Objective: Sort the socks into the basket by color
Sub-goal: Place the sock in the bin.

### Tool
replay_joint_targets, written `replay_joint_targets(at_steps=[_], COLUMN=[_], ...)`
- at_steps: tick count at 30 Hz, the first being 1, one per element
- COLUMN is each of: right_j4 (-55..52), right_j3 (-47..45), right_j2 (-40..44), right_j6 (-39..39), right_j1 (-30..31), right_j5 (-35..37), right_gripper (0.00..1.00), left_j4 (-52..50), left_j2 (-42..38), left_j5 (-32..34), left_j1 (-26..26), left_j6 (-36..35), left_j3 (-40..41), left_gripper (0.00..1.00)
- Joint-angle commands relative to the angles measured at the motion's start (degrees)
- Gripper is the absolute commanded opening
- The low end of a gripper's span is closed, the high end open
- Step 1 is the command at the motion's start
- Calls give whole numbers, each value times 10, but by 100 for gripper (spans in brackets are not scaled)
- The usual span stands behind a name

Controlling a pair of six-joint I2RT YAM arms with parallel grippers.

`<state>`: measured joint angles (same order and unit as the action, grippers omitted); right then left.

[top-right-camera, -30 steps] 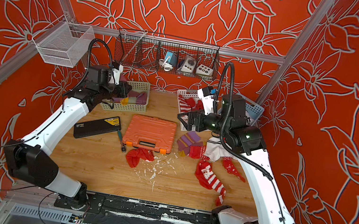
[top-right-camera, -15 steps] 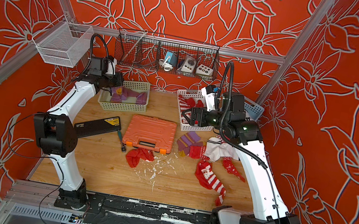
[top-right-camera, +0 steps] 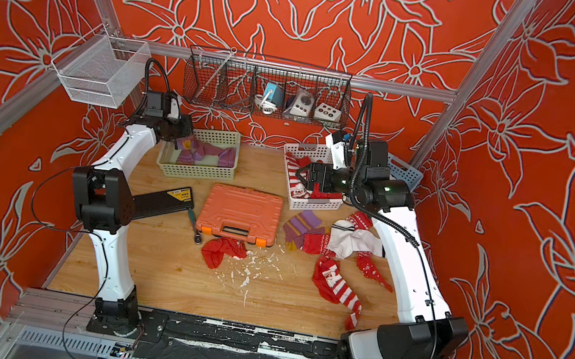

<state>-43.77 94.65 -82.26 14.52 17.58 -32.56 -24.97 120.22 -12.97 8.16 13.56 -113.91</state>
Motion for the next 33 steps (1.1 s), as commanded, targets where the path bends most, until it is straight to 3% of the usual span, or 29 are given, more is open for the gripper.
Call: replay_joint_targets(at_steps=[1,4,7,10,19,26,33], right_j4=[2,3,3,7,16,24,1], right_j3=[27,33,35,35,20,10,15], right_j2=[-21,-30,-36,-38,-28,-21,-37], right_j6=[0,2,2,4,9,16,21], right_j1=[-4,-6,-7,-8,-8,-8,-8], right_j5=[-11,-15,-20,-25,-33,-43,-44], right_gripper=[98,98,98,98,98,97,98], left_j4=[-25,-45,-64,-64,-66,-83,-46], left_j2=[38,52,56,45,29,59,-21], left_j5=[-16,-20,-15,-8,3,-11,-3], left_j1=[-1,0,-1,-1,0,-1,1], left_j6=[3,7,7,4,0,5,13], left_j3=[-49,-62,-63,-49,-46,-92,-2], left_gripper=[1,13,49,70,76,64,65])
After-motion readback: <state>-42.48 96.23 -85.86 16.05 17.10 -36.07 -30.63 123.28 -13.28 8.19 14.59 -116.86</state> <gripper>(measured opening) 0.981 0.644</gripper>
